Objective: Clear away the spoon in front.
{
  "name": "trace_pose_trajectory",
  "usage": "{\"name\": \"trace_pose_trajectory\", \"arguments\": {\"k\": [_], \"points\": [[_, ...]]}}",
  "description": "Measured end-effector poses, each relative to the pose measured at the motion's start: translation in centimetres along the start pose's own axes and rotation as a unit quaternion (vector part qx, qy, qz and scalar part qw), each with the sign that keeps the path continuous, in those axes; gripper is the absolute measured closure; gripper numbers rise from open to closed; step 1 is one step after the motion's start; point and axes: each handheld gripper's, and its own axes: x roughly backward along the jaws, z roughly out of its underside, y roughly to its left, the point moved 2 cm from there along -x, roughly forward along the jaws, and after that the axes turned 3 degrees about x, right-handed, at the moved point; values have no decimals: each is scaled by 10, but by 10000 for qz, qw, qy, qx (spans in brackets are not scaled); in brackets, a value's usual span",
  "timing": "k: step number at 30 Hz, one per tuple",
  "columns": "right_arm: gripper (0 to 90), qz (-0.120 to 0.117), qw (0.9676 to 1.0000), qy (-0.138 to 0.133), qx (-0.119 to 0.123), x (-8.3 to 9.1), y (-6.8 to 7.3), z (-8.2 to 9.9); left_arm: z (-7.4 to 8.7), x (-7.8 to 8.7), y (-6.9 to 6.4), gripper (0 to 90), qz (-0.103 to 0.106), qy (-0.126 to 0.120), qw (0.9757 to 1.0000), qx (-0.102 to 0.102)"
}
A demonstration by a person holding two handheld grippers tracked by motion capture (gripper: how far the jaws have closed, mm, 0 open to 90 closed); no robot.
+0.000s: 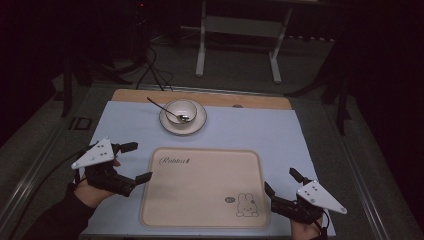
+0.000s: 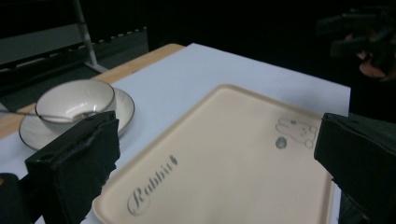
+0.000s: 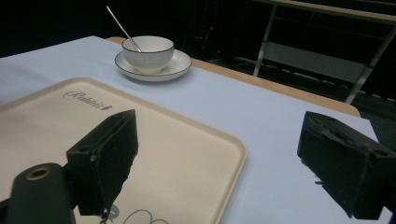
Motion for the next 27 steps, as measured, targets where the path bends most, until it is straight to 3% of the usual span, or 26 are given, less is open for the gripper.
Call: {"name": "trace_pose_trajectory", "arguments": {"k": [6,15,27], "points": [[123,-24,10000,-38,2,1,1,0,-21,-12,16,17,-109,-119,9998,109],[123,-69,9999,-98,38,2,3,-1,-33,-24,38,33,-340,-207,9988,286],[123,-74,9998,-186,94,3,5,-2,-25,-46,77,56,-708,-238,9935,853]]}}
